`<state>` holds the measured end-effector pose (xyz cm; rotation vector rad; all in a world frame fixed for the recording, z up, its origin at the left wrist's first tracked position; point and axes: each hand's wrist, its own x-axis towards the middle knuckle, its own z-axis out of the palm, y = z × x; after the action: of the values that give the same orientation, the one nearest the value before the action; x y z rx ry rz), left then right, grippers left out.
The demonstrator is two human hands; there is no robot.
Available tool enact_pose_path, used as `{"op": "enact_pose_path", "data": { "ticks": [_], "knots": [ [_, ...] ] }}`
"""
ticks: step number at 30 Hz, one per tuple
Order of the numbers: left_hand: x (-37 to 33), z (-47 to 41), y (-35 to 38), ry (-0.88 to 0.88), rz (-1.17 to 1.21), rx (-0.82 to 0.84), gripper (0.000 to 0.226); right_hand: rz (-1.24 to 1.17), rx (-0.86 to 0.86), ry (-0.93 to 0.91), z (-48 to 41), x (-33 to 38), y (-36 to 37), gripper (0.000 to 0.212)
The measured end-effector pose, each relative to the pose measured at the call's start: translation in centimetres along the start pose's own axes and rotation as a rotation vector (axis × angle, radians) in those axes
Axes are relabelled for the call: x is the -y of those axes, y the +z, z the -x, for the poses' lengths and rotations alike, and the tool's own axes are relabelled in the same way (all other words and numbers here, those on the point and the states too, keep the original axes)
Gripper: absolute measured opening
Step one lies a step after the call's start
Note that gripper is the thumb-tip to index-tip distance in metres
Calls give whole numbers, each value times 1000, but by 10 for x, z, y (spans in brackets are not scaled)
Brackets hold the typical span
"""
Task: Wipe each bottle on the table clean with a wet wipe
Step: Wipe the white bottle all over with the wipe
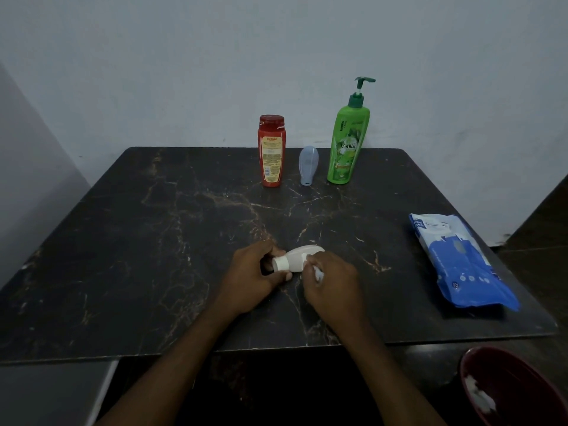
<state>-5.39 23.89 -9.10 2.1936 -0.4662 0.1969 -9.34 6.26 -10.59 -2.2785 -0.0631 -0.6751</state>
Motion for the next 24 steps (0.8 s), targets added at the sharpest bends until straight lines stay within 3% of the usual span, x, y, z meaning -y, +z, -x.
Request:
{"op": "enact_pose_path", "data": {
  "ticks": [4,9,12,15,20,24],
  "knots": [
    [-1,1,-1,8,12,10,30,-35,73,-164,2,3,0,4],
    [2,2,0,67,-23,25,36,-50,-111,151,-10,-9,-3,6],
    [2,3,1,150,-70,12,36,-46,-166,199,-11,-11,-4,7],
    [0,5,1,234,-126,17,34,-62,-153,79,-8,-8,-4,9],
    [-4,6,2,272,-134,39,26,-173,51,-211,-1,-1,4,18],
    [-1,7,2,222,-97,24,35,-96,-105,59,-7,-9,-3,8]
  ]
}}
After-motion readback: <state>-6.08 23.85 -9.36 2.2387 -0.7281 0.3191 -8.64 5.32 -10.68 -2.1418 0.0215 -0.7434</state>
